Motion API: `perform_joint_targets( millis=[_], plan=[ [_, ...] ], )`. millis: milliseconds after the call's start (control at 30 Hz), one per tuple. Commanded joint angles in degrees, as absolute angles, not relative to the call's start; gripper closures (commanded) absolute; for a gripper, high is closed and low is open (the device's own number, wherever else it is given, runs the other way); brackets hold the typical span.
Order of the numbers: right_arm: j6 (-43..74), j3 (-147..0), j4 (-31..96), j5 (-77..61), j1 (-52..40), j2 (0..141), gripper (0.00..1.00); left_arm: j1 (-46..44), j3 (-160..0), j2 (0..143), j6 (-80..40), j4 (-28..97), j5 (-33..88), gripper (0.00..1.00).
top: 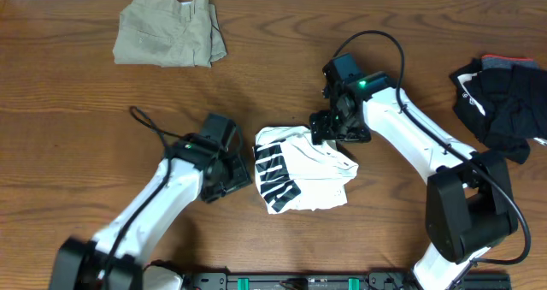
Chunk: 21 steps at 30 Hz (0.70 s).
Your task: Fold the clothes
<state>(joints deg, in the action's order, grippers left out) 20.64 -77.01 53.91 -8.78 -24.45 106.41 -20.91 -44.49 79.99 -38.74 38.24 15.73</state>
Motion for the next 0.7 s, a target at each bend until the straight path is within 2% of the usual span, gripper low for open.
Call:
perform_joint_targets(
  millis=[0, 367, 500, 667],
  plan=[
    [21.39, -76.66, 54.04, -7.92, -24.18, 105.12, 0.24, -22.13, -46.11, 76.38, -37.52, 35.81, 22.57, 0.33],
    [21.39, -76.01, 54.02, -7.88, -24.23, 105.12, 0.42, -29.15, -46.11, 85.71, -41.04, 23.97, 25.26, 0.33],
    [21.41, -76.01, 53.98, -7.18, -24.23, 105.12, 0.52, -29.34, -46.11, 89.56, -40.99, 23.16, 25.52, 0.33],
    [21.41, -76.01, 53.98, -5.93, -24.18, 105.12, 0.57, -29.34, -46.09, 93.76, -40.99, 23.07, 25.32, 0.33]
  ],
)
